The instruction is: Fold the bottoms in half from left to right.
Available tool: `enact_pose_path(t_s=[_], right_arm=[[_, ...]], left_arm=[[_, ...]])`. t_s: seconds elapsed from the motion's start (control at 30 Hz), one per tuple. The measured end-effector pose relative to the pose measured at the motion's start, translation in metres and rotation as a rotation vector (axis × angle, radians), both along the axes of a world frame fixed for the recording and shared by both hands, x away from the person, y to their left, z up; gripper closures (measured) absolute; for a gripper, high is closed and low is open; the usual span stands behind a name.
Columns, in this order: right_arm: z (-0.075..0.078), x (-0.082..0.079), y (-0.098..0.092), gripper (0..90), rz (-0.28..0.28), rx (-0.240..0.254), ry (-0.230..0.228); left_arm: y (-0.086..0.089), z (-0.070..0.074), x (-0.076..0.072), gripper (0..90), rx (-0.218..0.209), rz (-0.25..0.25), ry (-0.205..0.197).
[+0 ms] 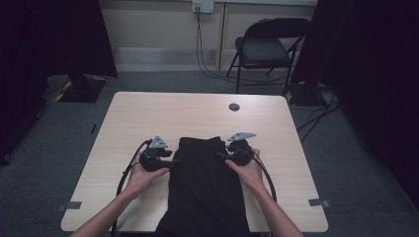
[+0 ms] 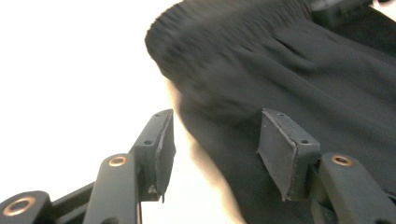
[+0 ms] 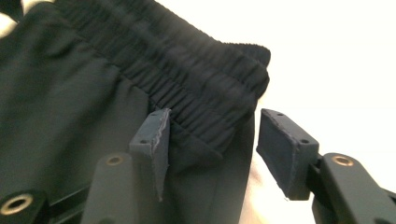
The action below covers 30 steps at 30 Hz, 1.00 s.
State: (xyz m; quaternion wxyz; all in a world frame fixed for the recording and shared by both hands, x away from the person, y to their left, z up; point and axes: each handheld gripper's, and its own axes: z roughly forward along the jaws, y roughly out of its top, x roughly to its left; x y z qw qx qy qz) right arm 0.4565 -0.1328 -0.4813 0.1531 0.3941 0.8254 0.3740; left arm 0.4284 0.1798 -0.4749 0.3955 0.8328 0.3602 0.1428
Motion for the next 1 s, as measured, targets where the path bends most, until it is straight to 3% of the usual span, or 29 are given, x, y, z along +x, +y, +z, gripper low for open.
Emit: enact_pose_path(t_s=[0.03,0.1,0.17,0.2,0.27,0.33,0.4,0.43,0.5,0.63,0.67,0.73,0.8,0.87,0.93,1.0], right_arm=[[-0.002,0.000,0.002,56.8,-0.005,-0.005,-0.008],[0.000,-0.003,0.006,66.0,0.001,-0.028,-0.067],[0.008,-0.004,0.006,75.2,0.005,-0.006,-0.118],[0.014,-0.003,0.006,76.6,0.004,0.016,-0.138],[0.016,0.002,0.008,76.4,0.006,0.004,-0.134],[0.011,0.010,0.010,70.5,0.000,-0.030,-0.125],[0.002,0.018,0.011,62.3,-0.001,-0.038,-0.088],[-0.004,0.021,0.012,53.2,-0.008,-0.047,-0.071],[-0.010,0.026,0.012,44.0,-0.013,-0.036,-0.054],[-0.014,0.033,0.012,35.8,-0.006,-0.023,-0.028],[-0.016,0.035,0.013,36.3,-0.003,-0.019,-0.014],[-0.020,0.035,0.014,39.9,0.005,0.000,-0.013],[-0.019,0.032,0.014,51.9,0.033,-0.003,-0.011],[-0.018,0.030,0.015,58.2,0.046,-0.006,-0.007],[-0.018,0.029,0.015,66.5,0.045,0.002,-0.003],[-0.017,0.029,0.015,73.3,0.050,0.005,0.003]], left_arm=[[-0.001,-0.003,0.002,45.8,-0.013,0.003,0.009],[-0.004,-0.010,0.005,46.4,0.045,-0.006,0.030],[-0.005,-0.015,0.006,47.4,0.063,-0.019,0.048],[-0.005,-0.016,0.006,48.4,0.063,-0.020,0.049],[-0.005,-0.018,0.007,49.0,0.082,-0.008,0.049],[-0.004,-0.018,0.008,49.1,0.073,-0.003,0.052],[-0.004,-0.018,0.007,49.2,0.074,-0.003,0.053],[-0.004,-0.018,0.008,49.4,0.073,-0.005,0.051],[-0.003,-0.017,0.009,50.2,0.056,-0.013,0.051],[0.001,-0.009,0.012,48.0,-0.043,0.016,0.034],[0.001,-0.006,0.017,46.8,-0.044,0.015,0.056],[0.001,-0.005,0.021,42.6,-0.056,0.021,0.044],[0.000,-0.009,0.024,39.9,-0.096,0.025,0.058],[-0.001,-0.019,0.029,37.2,-0.082,0.037,0.093],[-0.001,-0.024,0.031,34.7,-0.095,0.047,0.112],[-0.002,-0.025,0.032,34.6,-0.102,0.056,0.102]])
